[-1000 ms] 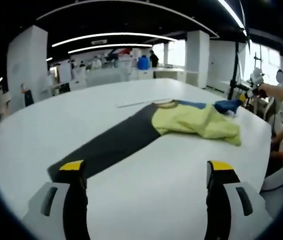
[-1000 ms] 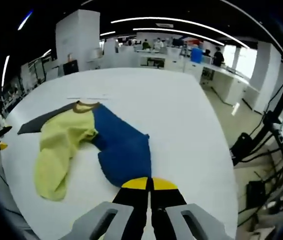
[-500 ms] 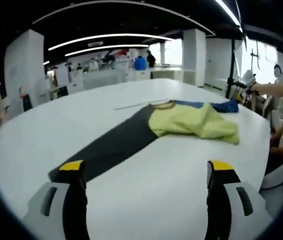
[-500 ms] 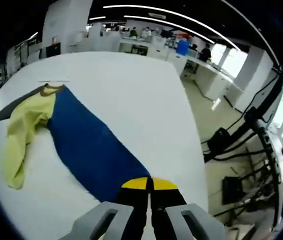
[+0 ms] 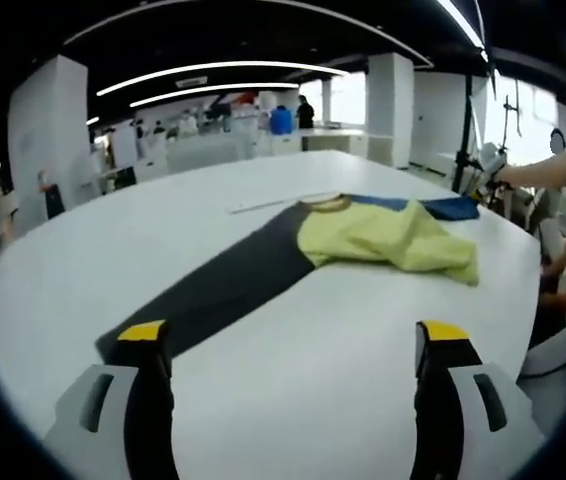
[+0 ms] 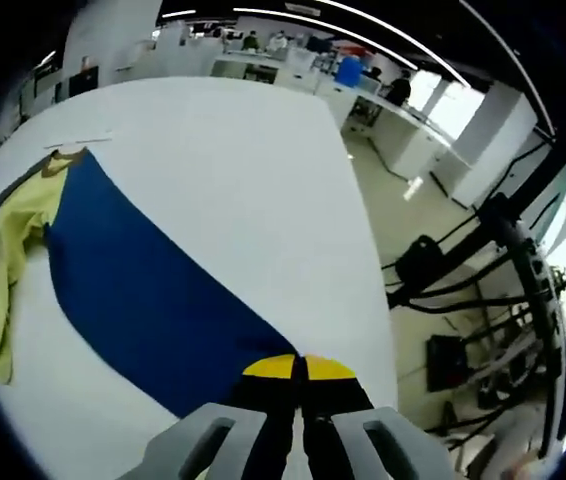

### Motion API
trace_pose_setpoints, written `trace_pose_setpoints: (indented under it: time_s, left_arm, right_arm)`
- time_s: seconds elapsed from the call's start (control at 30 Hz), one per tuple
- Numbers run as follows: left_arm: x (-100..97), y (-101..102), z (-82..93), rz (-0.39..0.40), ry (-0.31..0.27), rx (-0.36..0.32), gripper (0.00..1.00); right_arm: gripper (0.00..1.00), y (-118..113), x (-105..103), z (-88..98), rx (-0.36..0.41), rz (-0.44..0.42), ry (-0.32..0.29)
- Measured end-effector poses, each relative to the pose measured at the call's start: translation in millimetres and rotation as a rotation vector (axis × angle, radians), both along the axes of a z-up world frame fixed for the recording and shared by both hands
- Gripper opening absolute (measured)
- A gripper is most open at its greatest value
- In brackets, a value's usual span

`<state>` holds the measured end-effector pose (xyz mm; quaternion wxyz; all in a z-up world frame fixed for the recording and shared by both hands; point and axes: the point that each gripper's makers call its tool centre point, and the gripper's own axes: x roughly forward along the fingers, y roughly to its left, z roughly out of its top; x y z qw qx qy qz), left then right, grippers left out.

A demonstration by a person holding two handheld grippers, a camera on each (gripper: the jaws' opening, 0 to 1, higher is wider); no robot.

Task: Fold the garment on the visible template until the final outline fits inside the template.

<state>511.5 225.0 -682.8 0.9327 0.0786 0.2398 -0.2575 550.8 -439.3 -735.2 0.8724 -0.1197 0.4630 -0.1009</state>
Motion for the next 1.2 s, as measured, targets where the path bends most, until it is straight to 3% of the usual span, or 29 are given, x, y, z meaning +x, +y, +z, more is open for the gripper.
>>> trace_pose_setpoints:
  time_s: [0.17, 0.27, 0.4, 0.5, 0.6, 0.77, 0.87, 1.07, 1.2]
  left_arm:
    - [-0.6, -2.4, -0.3, -0.007, 0.005, -0.006, 0.99]
    - [-0.6, -5.0, 1.7, -0.015, 0.000, -0.010, 0.99]
    - [-0.5, -7.1, 5.2, -0.016, 0.000, -0.025, 0.99]
    - [-2.2, -8.7, 5.4, -0.020, 0.012, -0.021, 0.99]
    - [-4.2, -10.5, 7.5, -0.028, 0.007, -0.019, 0.99]
    - [-6.7, -13.2, 13.1, -0.031, -0.002, -0.031, 0.99]
    - [-8.0, -13.8, 15.5, -0.035, -0.006, -0.029, 0.99]
    - [-9.3, -21.1, 18.4, -0.047, -0.013, -0.036, 0.99]
    - [-11.9, -26.7, 19.5, -0.062, -0.018, -0.035, 0.99]
  right_arm:
    - [0.23, 3.5, 2.6, 8.2, 0.078, -0.073, -0.075]
    - [0.35, 16.6, 5.8, 13.4, 0.170, -0.069, -0.125]
    - [0.60, 44.2, 8.7, 20.2, 0.314, -0.056, -0.166]
    - [0.67, 64.4, 9.6, 24.9, 0.405, -0.041, -0.182]
    - [0.75, 79.7, 11.1, 30.3, 0.431, -0.005, -0.194]
    - [0.84, 123.4, 14.8, 41.1, 0.554, 0.091, -0.201]
    - [0.91, 152.3, 14.7, 48.5, 0.581, 0.176, -0.202]
    - [0.94, 219.8, 8.3, 61.2, 0.682, 0.302, -0.190]
    - [0.95, 249.5, 5.2, 66.5, 0.682, 0.383, -0.183]
